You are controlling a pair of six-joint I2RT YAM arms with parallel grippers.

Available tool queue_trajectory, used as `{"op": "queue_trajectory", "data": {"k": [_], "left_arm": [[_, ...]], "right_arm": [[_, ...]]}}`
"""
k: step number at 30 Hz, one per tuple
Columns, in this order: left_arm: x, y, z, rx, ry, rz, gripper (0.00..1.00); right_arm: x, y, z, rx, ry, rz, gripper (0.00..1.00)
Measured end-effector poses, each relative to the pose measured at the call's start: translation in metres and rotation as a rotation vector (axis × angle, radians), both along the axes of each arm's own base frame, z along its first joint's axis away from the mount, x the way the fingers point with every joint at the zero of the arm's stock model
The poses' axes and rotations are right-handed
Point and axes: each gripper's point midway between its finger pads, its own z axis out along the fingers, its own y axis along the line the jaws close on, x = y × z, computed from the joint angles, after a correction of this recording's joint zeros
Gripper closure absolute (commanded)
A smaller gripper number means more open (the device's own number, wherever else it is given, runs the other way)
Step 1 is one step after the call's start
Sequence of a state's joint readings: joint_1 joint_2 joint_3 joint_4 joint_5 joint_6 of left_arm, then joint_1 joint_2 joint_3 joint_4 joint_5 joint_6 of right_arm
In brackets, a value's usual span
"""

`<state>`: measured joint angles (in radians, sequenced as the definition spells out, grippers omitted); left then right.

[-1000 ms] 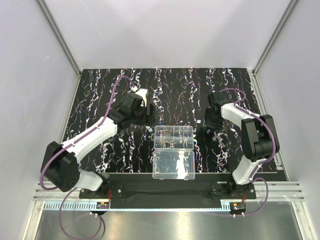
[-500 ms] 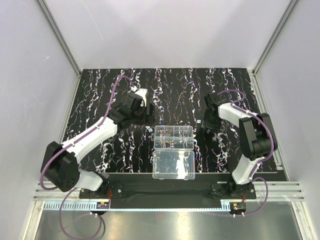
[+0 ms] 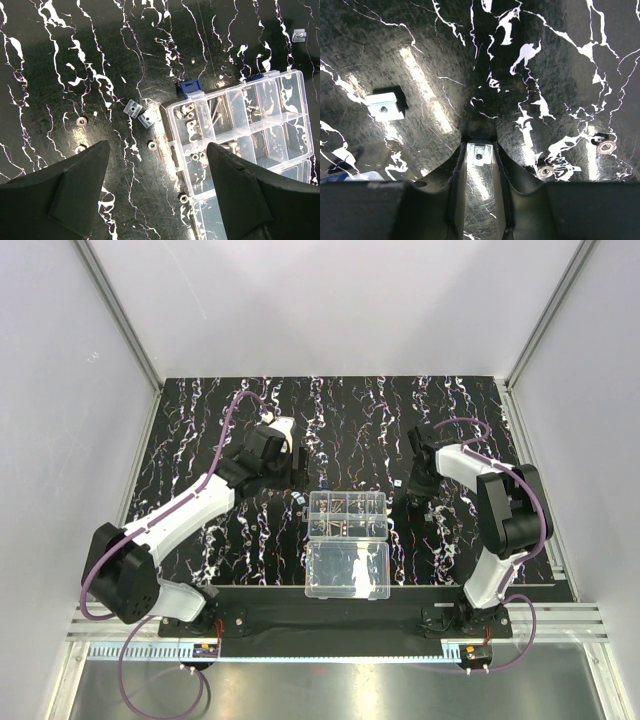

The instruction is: Sort the screws and nuts into containers

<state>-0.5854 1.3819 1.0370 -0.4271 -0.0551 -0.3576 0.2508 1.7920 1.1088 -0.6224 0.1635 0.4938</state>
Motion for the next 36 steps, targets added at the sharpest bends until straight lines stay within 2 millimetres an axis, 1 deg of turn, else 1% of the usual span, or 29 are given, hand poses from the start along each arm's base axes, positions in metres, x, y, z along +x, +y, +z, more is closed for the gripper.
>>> {"op": "queue_trajectory", "data": {"k": [5,10,12,15,18,22,26,29,32,34,36], "left_arm": [[0.000,0.000,0.000,0.001,-0.001,0.001,0.16],[0.000,0.000,0.000,0.001,-0.001,0.002,0.16],[0.000,0.001,0.000,0.002,-0.001,0.003,0.16],[0.001,0.002,0.000,0.006,-0.001,0.013,0.16],[0.000,0.008,-0.003,0.021,0.009,0.039,0.16],[-0.001,0.019,0.000,0.026,0.015,0.086,0.16],[-0.004,0.030,0.010,0.007,-0.010,0.125,0.16],[-0.008,0.037,0.016,-0.008,-0.030,0.143,0.15],[-0.011,0.041,0.018,-0.013,-0.040,0.154,0.15],[-0.014,0.044,0.016,-0.012,-0.038,0.158,0.15],[-0.017,0.046,0.013,-0.008,-0.033,0.161,0.15]], "right_arm": [[0.000,0.001,0.000,-0.001,0.001,0.022,0.86],[-0.001,0.002,0.002,0.006,0.002,0.043,0.90],[-0.002,0.004,0.006,0.021,-0.001,0.051,0.90],[-0.002,0.012,0.018,0.054,-0.026,0.068,0.90],[-0.004,0.029,0.036,0.083,-0.059,0.114,0.90],[-0.008,0.073,0.060,0.126,-0.105,0.228,0.91],[-0.022,0.119,0.075,0.157,-0.127,0.341,0.91],[-0.041,0.149,0.077,0.174,-0.120,0.419,0.91],[-0.059,0.166,0.075,0.184,-0.096,0.466,0.91],[-0.066,0.171,0.071,0.183,-0.080,0.477,0.90],[-0.071,0.173,0.067,0.178,-0.064,0.478,0.89]]}}
